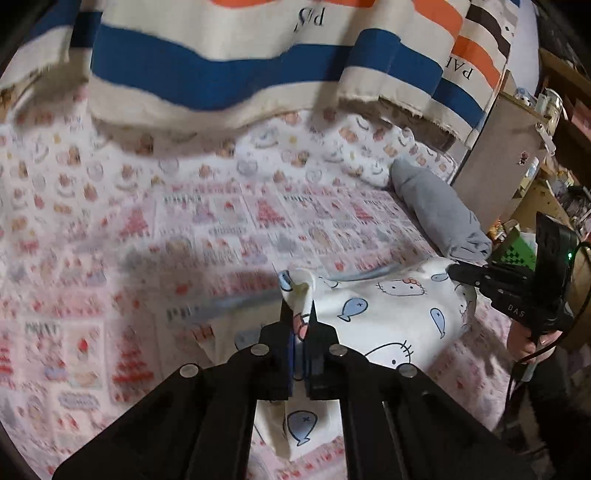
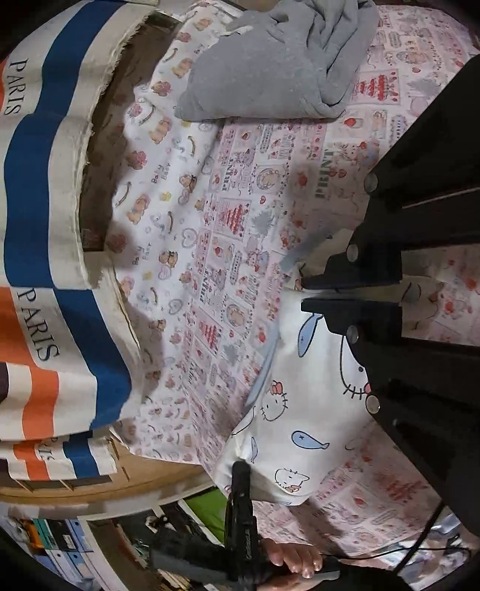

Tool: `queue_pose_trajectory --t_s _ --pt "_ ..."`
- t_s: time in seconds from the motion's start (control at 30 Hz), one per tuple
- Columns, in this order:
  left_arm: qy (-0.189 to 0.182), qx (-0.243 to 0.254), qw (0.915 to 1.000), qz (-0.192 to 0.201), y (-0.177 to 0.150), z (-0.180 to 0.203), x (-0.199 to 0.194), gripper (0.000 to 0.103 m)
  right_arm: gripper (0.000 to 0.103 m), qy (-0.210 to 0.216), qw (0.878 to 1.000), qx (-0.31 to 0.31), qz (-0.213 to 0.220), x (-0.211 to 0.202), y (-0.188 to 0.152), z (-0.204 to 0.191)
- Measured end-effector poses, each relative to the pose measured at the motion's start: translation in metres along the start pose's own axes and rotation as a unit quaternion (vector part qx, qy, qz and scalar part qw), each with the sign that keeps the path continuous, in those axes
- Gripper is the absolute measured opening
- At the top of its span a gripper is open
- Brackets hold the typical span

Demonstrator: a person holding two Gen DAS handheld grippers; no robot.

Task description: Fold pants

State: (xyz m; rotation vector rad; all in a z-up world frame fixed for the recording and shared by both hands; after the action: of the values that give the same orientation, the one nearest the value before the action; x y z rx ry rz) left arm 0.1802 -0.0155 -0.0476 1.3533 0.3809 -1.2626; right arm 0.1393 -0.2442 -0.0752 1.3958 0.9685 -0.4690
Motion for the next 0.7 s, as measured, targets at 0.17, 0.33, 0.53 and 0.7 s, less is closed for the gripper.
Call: queue_pose_trajectory --t_s 0.17,0.33,0.53,0.7 --pt "0.06 -0.006 0.9978 -0.028 -0.003 -0.018 0.025 0.003 0.005 -0.031 0.999 0.012 0.002 0.019 0.011 0.011" --pt "0.055 -0.019 0.996 -0.067 -0.015 -0.029 0.055 0.004 0.005 -0.045 0.999 0.005 -0.027 0.049 0.004 0.008" --pt "0.052 -0.02 0.9979 -0.035 -0.011 -0.028 0.032 0.015 0.005 -0.009 0.999 0.033 -0.038 0.046 0.004 0.015" --pt "0.058 -0.044 0.9972 0.014 -0.005 -0.021 0.002 0.059 0.015 -0.014 0.999 0.042 0.017 0.009 0.012 0.015"
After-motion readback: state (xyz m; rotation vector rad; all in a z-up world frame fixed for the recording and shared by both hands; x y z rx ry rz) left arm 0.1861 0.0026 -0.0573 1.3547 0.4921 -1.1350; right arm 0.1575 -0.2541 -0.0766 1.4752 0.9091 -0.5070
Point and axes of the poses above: each gripper's, at about its wrist camera, not at the fingertips, and x roughly the way its jaws point, z to its right, y to its top, the point moved 9 cm from there along x, roughly the way its jaws point, and after that the axes turned 15 degrees about -z, right-handed, at the moved point
